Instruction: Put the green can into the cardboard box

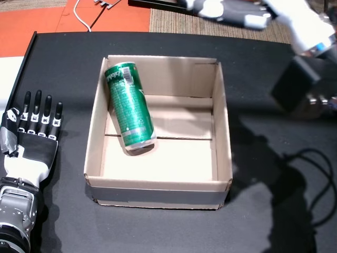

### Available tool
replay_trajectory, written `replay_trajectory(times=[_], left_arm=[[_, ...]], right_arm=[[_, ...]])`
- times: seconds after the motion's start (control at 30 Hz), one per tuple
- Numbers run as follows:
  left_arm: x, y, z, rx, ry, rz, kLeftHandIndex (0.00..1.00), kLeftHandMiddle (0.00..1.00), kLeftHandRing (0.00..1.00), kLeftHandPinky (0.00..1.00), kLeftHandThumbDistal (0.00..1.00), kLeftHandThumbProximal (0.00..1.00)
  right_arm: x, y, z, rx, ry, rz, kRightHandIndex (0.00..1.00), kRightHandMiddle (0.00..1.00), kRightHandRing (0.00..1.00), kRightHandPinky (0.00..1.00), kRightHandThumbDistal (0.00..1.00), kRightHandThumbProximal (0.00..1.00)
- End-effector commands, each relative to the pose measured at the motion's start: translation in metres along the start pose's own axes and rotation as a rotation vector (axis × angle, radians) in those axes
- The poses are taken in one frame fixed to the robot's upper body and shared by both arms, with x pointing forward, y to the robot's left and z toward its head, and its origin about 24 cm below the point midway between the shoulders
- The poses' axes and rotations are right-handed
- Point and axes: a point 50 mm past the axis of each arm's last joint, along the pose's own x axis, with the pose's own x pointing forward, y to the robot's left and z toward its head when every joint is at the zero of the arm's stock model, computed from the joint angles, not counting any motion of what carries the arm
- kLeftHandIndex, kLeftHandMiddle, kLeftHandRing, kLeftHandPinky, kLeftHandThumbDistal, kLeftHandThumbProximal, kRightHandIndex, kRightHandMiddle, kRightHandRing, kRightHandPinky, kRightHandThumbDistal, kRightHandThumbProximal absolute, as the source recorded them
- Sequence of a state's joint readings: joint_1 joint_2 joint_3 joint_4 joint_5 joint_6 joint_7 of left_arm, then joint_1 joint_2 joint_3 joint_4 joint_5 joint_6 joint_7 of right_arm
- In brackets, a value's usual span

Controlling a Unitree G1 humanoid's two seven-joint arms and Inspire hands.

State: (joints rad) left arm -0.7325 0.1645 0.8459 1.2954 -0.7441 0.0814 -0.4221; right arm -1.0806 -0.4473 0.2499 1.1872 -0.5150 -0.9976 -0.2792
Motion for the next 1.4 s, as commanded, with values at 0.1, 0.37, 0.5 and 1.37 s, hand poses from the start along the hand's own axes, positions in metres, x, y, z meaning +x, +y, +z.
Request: replay_trajectory(times=[0.1, 0.37, 0.5, 1.37], left_arm=[[-0.019, 0.038, -0.022, -0.018, 0.081, 0.176, 0.53, 0.54, 0.65, 0.78, 0.00, 0.53], [-0.020, 0.040, -0.021, -0.010, 0.084, 0.189, 0.50, 0.52, 0.63, 0.75, 0.00, 0.51], [-0.021, 0.041, -0.021, -0.001, 0.085, 0.190, 0.49, 0.50, 0.61, 0.74, 0.00, 0.48], [-0.024, 0.046, -0.017, 0.010, 0.082, 0.189, 0.50, 0.50, 0.61, 0.77, 0.00, 0.47]], right_arm=[[-0.020, -0.012, -0.006, 0.040, -0.006, -0.066, 0.62, 0.77, 0.86, 0.85, 0.86, 0.53], [-0.055, -0.019, -0.020, 0.009, 0.071, -0.129, 0.76, 0.79, 0.83, 0.83, 0.80, 0.49], [-0.071, -0.029, -0.026, -0.004, 0.101, -0.165, 0.69, 0.78, 0.83, 0.83, 0.73, 0.43], [-0.203, 0.005, -0.009, 0.186, 0.335, -0.179, 0.81, 0.86, 0.89, 0.97, 0.78, 0.48]])
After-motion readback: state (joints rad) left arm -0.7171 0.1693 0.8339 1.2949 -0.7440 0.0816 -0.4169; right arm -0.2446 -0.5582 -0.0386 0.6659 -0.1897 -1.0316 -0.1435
